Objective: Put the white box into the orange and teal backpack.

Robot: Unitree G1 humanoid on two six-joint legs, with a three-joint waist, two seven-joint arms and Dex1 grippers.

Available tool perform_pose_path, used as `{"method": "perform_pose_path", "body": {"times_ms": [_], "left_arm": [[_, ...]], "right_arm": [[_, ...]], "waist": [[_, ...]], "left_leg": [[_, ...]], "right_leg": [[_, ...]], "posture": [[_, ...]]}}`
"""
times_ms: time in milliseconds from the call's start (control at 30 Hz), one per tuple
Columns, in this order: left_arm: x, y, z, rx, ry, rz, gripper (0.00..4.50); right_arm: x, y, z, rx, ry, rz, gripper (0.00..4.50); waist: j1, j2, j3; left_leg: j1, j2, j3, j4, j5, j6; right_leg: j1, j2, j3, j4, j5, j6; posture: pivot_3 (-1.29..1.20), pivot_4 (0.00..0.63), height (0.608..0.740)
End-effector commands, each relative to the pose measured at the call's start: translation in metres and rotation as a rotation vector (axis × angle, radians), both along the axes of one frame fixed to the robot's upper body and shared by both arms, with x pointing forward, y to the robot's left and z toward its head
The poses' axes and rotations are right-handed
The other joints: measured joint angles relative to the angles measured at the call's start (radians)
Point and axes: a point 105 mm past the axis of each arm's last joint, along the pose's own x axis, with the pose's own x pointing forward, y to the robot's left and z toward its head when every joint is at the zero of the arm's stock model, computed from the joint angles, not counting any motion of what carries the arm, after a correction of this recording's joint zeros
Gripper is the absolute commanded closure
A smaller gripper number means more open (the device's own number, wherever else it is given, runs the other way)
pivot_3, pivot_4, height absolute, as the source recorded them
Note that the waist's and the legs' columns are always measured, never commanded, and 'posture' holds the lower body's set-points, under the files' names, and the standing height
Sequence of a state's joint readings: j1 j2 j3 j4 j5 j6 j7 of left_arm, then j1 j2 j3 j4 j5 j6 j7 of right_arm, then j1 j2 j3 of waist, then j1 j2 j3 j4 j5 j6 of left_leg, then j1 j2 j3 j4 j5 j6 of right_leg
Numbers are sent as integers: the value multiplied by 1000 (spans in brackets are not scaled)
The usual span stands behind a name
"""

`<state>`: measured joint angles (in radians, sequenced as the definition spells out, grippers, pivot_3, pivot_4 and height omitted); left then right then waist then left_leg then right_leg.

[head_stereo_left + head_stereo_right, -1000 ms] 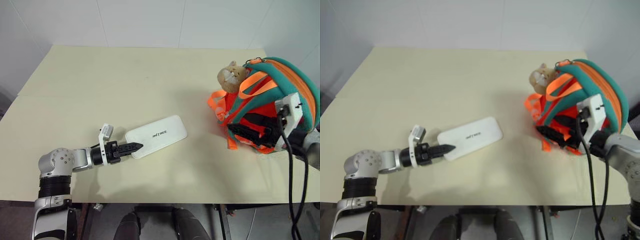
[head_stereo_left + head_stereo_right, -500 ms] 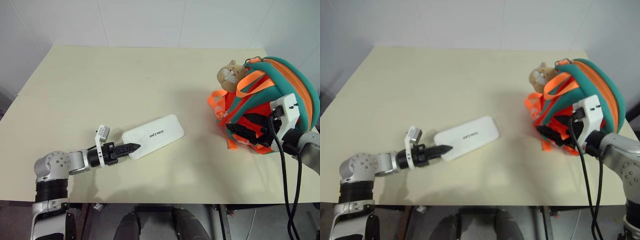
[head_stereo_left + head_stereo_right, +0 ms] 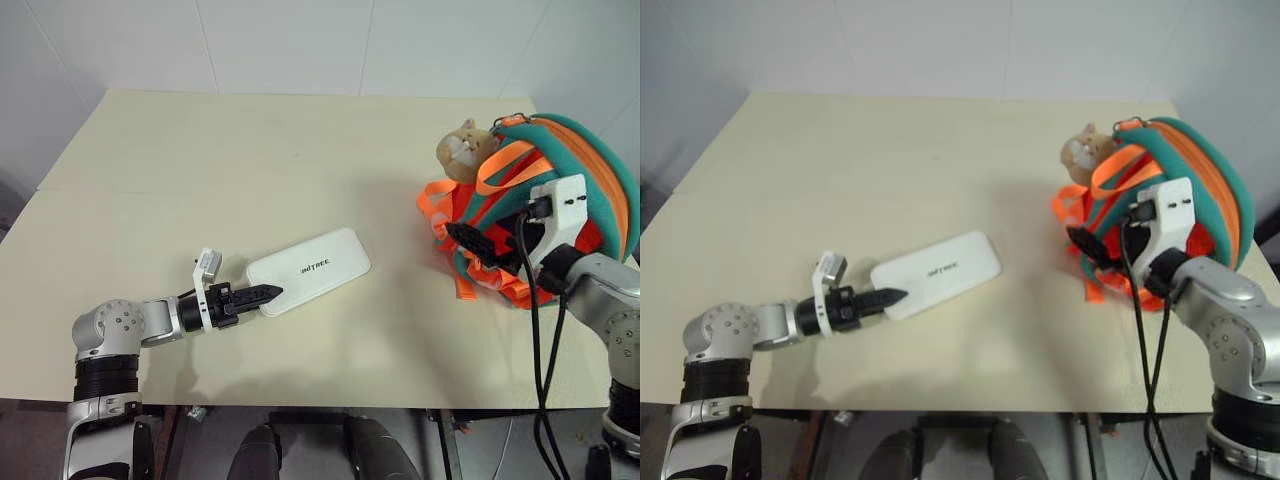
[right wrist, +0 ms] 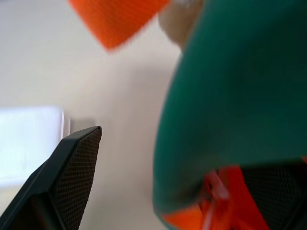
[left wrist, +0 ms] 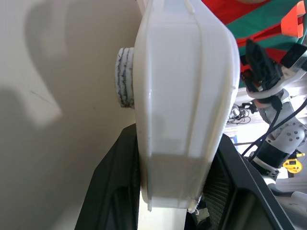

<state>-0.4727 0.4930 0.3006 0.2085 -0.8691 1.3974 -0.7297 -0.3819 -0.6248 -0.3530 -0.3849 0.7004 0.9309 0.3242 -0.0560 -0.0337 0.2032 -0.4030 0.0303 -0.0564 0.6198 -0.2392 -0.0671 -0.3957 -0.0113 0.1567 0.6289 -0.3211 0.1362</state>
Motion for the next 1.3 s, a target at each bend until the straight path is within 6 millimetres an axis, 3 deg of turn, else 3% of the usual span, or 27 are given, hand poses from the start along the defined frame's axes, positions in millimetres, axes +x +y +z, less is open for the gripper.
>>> {"method": "perform_pose_path", "body": {"times_ms": [33, 267, 300, 400, 700, 800, 933, 1033, 1100, 1200, 1300], "left_arm": [[1, 9, -2, 46, 3, 34, 3130], [1, 3, -4, 35, 2, 33, 3130], [1, 2, -4, 33, 0, 31, 3130], [3, 4, -1, 30, -9, 37, 3130], [8, 23, 4, 49, -46, 115, 3130], [11, 31, 8, 59, -70, 148, 3130], [16, 47, 13, 80, -104, 200, 3130], [20, 59, 17, 83, -131, 238, 3130], [22, 64, 19, 83, -143, 250, 3130], [14, 73, 27, 77, -183, 230, 3130], [6, 81, 28, 92, -198, 212, 3130]], "right_arm": [[11, -1, 2, 27, -76, -122, 36], [39, 4, -20, 79, -153, -287, 36], [43, 5, -21, 109, -164, -289, 206], [51, 10, -19, 151, -188, -254, 958], [59, 21, 4, 125, -244, -63, 4018], [57, 41, 15, 120, -235, 89, 4376], [38, 75, 34, 189, -213, 358, 4376], [7, 101, 45, 245, -158, 622, 4376], [-6, 107, 49, 276, -120, 715, 4376], [-56, 119, 56, 270, -24, 1020, 4376], [-88, 112, 51, 259, 136, 1186, 4376]], "waist": [[-2, 0, 0], [-4, 0, 0], [-5, 0, 0], [-5, 0, 0], [-14, 0, 0], [-28, 0, 0], [-34, 0, 0], [-34, 0, 0], [-35, 0, 0], [-32, 0, 0], [-30, 0, 0]], "left_leg": [[0, 0, 0, 0, 0, 0], [0, 0, 0, -1, 0, -1], [0, 0, 0, -1, 1, -1], [0, 0, 0, -1, 1, -1], [0, 0, -1, -3, 1, -1], [0, 0, -1, -4, 1, -2], [1, 1, -1, -5, 1, -2], [0, 1, -2, -6, 2, -3], [0, 1, -1, -6, 2, -3], [-1, 2, -1, -7, 2, -3], [-6, 2, -1, -8, 2, -4]], "right_leg": [[0, 0, 0, 0, 0, 0], [-1, 0, 0, 0, 0, -1], [-1, 0, 0, 1, 1, -1], [-1, 0, -1, 1, 1, -1], [-1, 0, -1, 1, 1, -1], [-1, 0, -1, 1, 1, 0], [-2, 0, -1, 2, 1, -1], [-4, 1, -2, 4, 0, -2], [-5, 0, -2, 5, -1, -3], [-8, 0, -2, 7, -2, -4], [-14, 0, -2, 9, -3, -6]], "posture": [[0, 150, 740], [0, 150, 740], [0, 150, 740], [0, 150, 740], [0, 150, 740], [0, 150, 740], [0, 150, 740], [0, 150, 740], [0, 150, 740], [0, 150, 740], [0, 150, 740]]}}
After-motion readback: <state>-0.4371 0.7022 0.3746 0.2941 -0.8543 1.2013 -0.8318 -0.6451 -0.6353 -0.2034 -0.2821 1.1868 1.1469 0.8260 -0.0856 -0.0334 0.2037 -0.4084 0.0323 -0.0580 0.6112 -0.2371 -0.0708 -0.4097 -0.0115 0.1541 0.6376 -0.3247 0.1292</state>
